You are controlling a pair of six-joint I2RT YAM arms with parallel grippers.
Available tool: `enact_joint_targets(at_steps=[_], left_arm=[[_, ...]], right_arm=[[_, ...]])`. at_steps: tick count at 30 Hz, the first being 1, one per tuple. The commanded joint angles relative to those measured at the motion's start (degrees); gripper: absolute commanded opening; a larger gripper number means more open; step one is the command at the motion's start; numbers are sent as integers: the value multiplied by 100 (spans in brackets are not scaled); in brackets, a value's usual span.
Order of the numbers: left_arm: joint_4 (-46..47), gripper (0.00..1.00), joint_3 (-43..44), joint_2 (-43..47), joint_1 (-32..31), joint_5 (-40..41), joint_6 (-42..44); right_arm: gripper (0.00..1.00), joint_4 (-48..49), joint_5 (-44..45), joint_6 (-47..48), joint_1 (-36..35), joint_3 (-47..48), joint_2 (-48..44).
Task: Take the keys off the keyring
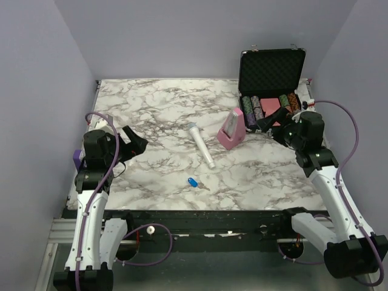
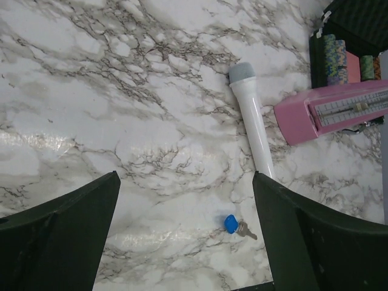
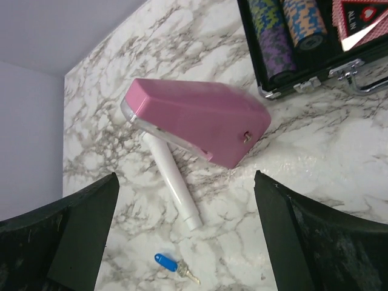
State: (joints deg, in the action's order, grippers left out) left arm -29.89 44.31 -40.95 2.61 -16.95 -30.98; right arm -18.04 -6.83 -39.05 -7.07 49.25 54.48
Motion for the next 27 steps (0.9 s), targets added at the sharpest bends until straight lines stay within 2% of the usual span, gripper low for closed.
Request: enact_joint_targets(at_steps=[1, 7, 10, 15, 16, 19, 20, 22, 27], left_arm=[[-745, 99, -19, -18, 20, -27, 4], [-589, 99, -169, 271, 29, -291, -354], [-229, 99, -283, 342, 29, -396, -488], [-17, 99, -441, -88, -128, -1012, -330], [44, 99, -467, -141, -486, -855, -251], [97, 99, -415, -238, -2092, 330, -198], [132, 99, -389, -325, -2411, 559, -232], [228, 99, -380, -536, -2791, 728, -294], [711, 94, -555, -1107, -3179, 632, -224]], right_arm=[[100, -683, -714, -366, -40, 234, -218], [100, -894, -828, -235, -154, 374, -184], [100, -894, -942, -217, -180, 383, -157], [100, -893, -1286, -410, -242, 207, -96], [100, -911, -1303, -411, -251, 173, -78], [100, -842, -1522, -139, -251, 137, -34], [100, -798, -1584, -121, -260, 111, -8], [100, -850, -1619, -94, -269, 181, 124], [100, -982, -2058, 46, -269, 278, 485]])
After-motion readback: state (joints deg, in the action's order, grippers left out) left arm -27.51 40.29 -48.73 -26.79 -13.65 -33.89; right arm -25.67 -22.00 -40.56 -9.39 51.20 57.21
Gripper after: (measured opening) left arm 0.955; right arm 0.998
